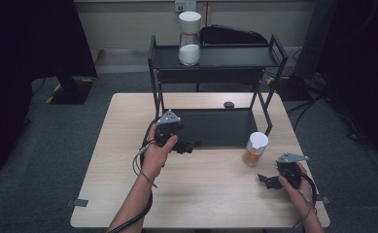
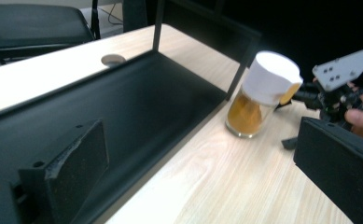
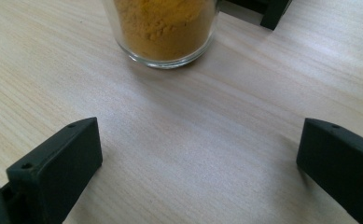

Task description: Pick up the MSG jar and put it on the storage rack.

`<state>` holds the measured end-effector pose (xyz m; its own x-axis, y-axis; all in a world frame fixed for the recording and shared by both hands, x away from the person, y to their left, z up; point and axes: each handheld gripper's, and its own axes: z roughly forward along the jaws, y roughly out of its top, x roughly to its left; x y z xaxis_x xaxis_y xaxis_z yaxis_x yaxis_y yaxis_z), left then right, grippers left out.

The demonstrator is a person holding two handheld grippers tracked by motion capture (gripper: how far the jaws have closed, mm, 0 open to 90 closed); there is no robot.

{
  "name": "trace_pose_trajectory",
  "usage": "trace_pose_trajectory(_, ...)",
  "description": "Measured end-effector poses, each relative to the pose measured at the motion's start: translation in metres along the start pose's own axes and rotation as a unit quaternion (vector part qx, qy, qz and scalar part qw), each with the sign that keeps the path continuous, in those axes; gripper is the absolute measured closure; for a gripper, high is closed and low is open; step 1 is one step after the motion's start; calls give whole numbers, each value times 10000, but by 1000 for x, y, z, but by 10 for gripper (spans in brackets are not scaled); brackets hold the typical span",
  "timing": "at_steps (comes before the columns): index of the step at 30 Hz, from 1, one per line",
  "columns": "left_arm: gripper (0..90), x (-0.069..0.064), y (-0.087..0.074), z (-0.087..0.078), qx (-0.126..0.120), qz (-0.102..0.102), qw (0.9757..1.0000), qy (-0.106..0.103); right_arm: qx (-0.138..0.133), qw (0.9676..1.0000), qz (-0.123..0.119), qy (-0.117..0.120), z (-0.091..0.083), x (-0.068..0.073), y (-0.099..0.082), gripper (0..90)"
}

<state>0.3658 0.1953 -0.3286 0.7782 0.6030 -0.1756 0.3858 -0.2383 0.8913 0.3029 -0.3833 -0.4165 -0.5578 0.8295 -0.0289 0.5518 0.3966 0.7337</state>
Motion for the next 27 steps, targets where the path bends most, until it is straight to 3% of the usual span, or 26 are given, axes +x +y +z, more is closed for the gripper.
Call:
trace_pose_trajectory(14,25,1,-33,1,197,8,9998,4,-2,10000,4,-4,0,0,0,0)
trace_pose_trajectory(27,25,3,-64,-2,305,-45,9994,149,-1,10000,3,-3,0,0,0,0)
